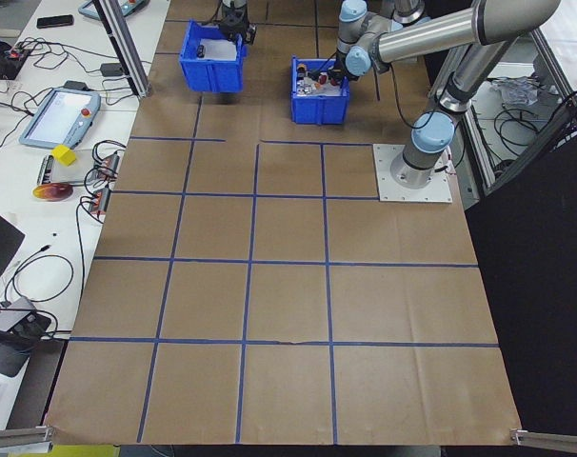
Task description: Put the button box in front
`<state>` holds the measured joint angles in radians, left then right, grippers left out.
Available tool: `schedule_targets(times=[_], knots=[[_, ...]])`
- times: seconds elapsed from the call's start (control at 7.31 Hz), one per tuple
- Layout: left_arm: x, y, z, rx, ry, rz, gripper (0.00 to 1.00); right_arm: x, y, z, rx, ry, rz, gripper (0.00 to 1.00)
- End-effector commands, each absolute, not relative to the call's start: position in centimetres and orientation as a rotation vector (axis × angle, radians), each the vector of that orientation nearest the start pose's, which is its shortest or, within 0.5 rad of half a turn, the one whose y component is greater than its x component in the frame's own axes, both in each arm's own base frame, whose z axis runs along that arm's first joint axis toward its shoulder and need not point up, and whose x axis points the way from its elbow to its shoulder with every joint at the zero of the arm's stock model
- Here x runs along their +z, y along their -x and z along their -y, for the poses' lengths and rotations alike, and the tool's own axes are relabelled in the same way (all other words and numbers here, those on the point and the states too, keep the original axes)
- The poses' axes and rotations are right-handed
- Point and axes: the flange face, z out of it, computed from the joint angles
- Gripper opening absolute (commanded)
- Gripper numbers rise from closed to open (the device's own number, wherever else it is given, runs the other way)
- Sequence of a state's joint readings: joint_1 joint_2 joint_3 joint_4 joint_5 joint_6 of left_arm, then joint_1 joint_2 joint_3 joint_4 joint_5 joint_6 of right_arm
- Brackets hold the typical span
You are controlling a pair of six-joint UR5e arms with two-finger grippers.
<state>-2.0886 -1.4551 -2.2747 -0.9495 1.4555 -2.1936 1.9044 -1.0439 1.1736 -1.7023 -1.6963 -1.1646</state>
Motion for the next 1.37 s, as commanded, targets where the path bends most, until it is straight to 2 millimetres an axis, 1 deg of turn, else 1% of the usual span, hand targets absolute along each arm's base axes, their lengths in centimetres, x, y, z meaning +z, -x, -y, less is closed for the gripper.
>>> schedule_targets(times=[0.0, 0.14, 0.27, 0.41, 0.55, 0.68, 0.82, 0.96, 1.09, 1.23], knots=[[31.7, 29.7, 31.3, 0.061, 2.446, -2.129, 0.00, 39.4, -27.4, 63.8, 0.130, 2.232, -2.403, 0.08], [32.2, 27.7, 35.0, 0.050, 2.411, -2.156, 0.00, 40.2, -23.3, 64.2, 0.133, 2.252, -2.382, 0.08], [32.1, 26.5, 38.9, 0.048, 2.419, -2.152, 0.00, 41.2, -19.0, 63.9, 0.130, 2.262, -2.369, 0.08], [32.6, 26.2, 43.1, 0.055, 2.459, -2.126, 0.00, 42.1, -15.2, 63.2, 0.120, 2.269, -2.348, 0.08], [33.7, 26.8, 46.9, 0.046, 2.447, -2.191, 0.00, 42.2, -11.4, 62.2, 0.125, 2.266, -2.322, 0.08], [34.2, 27.6, 50.7, 0.123, 2.474, -2.231, 0.00, 42.6, -8.7, 61.1, 0.095, 2.281, -2.289, 0.08], [34.8, 27.8, 54.1, 0.213, 2.531, -2.249, 0.00, 42.2, -6.0, 60.1, 0.093, 2.321, -2.252, 0.08], [35.1, 27.9, 56.6, 0.291, 2.546, -2.294, 0.00, 41.6, -4.2, 58.9, 0.091, 2.329, -2.250, 0.08], [34.1, 28.3, 57.6, 0.411, 2.505, -2.374, 0.00, 40.9, -3.2, 57.5, 0.088, 2.342, -2.240, 0.08], [32.9, 28.0, 58.6, 0.446, 2.514, -2.365, 0.00, 40.3, -2.2, 56.5, 0.073, 2.351, -2.242, 0.08]])
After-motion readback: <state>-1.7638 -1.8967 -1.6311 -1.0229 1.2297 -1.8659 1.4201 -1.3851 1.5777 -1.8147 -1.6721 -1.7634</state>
